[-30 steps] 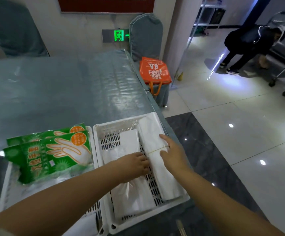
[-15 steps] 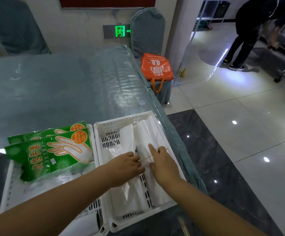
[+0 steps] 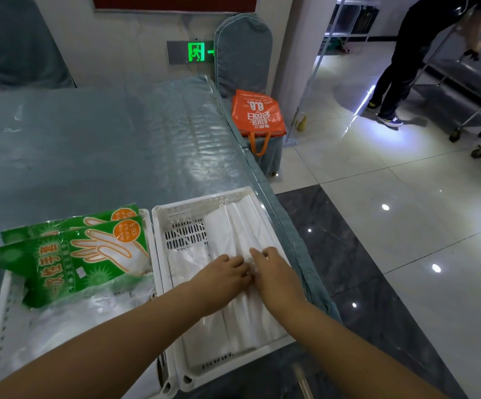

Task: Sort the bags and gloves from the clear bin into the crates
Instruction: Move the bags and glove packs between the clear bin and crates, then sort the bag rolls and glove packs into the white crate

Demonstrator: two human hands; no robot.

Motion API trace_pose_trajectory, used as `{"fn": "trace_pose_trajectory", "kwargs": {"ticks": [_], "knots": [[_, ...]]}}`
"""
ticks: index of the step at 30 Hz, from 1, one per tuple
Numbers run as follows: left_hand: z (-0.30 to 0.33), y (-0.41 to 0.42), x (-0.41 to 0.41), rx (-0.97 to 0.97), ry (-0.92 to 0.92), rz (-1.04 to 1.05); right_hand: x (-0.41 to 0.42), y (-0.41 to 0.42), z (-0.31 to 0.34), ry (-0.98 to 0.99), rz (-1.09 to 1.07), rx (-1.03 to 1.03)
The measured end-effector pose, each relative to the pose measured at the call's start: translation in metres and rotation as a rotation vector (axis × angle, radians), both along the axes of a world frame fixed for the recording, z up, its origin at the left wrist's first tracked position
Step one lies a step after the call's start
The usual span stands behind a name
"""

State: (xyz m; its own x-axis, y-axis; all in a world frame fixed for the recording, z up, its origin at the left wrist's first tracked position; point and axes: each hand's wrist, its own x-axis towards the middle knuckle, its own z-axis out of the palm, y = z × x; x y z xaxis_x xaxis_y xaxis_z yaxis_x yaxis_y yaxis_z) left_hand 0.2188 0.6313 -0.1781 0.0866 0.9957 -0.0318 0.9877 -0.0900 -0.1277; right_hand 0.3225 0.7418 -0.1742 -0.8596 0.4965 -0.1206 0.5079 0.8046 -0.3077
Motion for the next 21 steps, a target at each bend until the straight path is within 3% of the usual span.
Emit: {"fn": "trace_pose_trajectory", "kwargs": {"ticks": [4,7,11,13,21], "knots": [[-0.012,-0.006,0.003,0.130,-0.006,0.071,0.006,0.002,0.007,0.049,-0.014,0.030],[-0.008,-0.009,0.003,0.116,-0.064,0.313,0.006,0.003,0.017,0.122,-0.042,0.045],[-0.011,-0.014,0.001,-0.087,-0.493,0.566,-0.002,-0.001,0.035,0.188,-0.079,0.012],[-0.007,-0.020,-0.003,-0.078,-0.554,0.583,-0.009,-0.007,0.045,0.217,-0.077,0.010],[0.093,-0.096,-0.054,0.145,-0.228,0.565,-0.065,-0.065,0.085,0.394,0.030,-0.001]]}}
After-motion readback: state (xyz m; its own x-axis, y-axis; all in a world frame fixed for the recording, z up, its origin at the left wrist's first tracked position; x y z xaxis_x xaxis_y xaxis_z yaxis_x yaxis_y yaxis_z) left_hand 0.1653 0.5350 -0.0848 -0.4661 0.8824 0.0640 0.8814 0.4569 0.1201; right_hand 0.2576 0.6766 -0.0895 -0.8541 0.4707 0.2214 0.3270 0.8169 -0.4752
